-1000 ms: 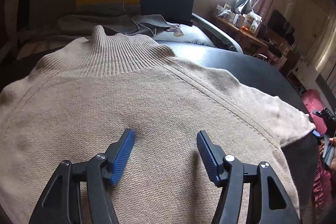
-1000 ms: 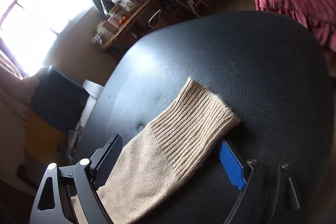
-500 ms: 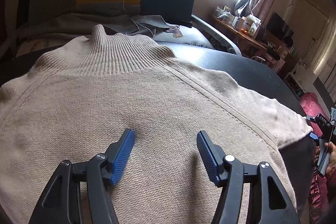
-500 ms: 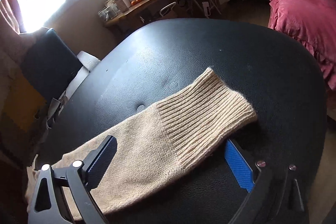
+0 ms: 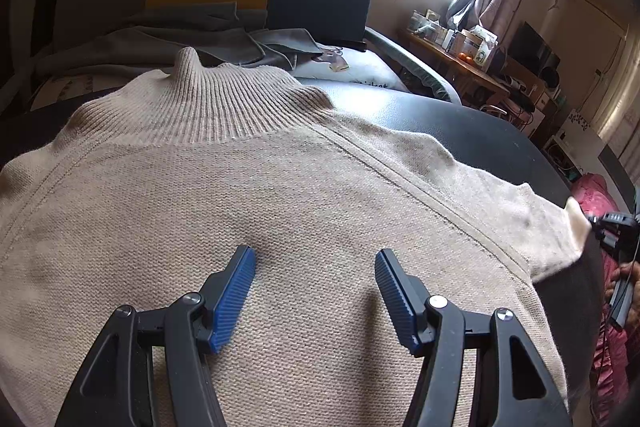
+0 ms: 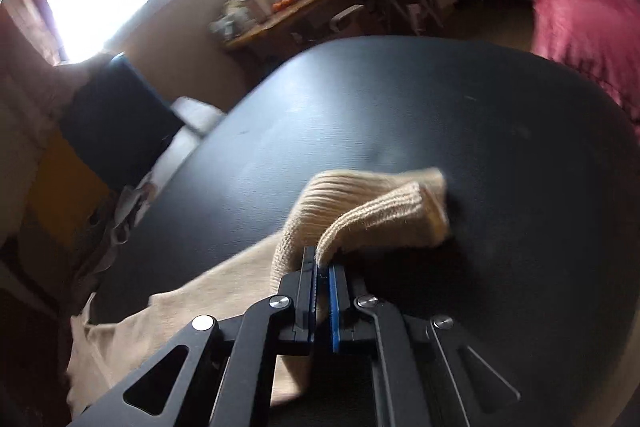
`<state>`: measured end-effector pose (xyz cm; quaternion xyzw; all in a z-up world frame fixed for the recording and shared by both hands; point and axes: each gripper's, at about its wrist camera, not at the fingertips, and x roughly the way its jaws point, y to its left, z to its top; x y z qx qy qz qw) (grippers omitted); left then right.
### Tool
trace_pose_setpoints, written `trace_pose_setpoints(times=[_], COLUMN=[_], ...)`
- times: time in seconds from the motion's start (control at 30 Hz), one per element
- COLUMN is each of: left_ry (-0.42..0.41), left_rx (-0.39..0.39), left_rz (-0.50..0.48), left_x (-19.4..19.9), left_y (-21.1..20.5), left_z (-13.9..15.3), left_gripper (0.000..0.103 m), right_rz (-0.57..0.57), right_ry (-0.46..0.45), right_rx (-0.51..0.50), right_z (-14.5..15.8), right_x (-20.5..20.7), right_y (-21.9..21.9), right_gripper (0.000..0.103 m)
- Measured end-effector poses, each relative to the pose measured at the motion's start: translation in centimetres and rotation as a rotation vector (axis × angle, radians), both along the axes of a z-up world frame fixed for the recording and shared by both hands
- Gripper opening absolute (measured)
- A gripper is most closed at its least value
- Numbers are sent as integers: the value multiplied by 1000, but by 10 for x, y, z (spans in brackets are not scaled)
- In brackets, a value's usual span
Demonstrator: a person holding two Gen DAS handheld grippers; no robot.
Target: Fold clothes
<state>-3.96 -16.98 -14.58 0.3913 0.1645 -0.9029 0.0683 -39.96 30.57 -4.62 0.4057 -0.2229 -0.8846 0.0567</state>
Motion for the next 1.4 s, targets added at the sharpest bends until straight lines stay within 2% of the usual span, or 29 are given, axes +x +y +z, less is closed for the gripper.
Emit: trace_pose_setpoints(times=[0.13,0.3,0.5,0.63,0.7,0.8,0.9,0.93,1.0,1.03,1.13,1.3,1.4], left_ry=[3,4,30,48,46,42,36,37,46,42,4,-100,-116], left_rx=[4,11,86,153,211,323,534,587,664,686,724,720,715], left_rz=[-2,-3,-4,-5,-4,-5,-13,-19,-41,-54,-72,-43,-20], left_x=[0,1,4,7,8,10,6,3,-4,-9,-26,-43,-43], left_y=[0,0,-10,-18,-23,-31,-39,-39,-35,-32,-21,-10,-8], left_z=[0,1,1,1,2,4,2,2,3,4,3,-8,-10], left_gripper=[64,64,64,64,64,64,63,63,63,63,63,63,63], right_rz=[153,396,610,698,736,743,733,733,742,747,757,721,712], right_ry=[90,126,50,-6,-26,-3,31,47,68,73,66,34,14], right_rx=[-53,-106,-115,-53,-18,-3,0,3,18,31,42,-62,-145], right_z=[32,51,25,2,-6,-6,-1,0,1,-1,-10,-20,-26], right_x=[-2,4,36,59,68,76,92,99,110,114,122,111,104], right_y=[-58,-151,-258,-302,-318,-317,-303,-300,-298,-297,-295,-282,-274], right_gripper=[5,5,5,5,10,11,12,15,27,35,37,38,38])
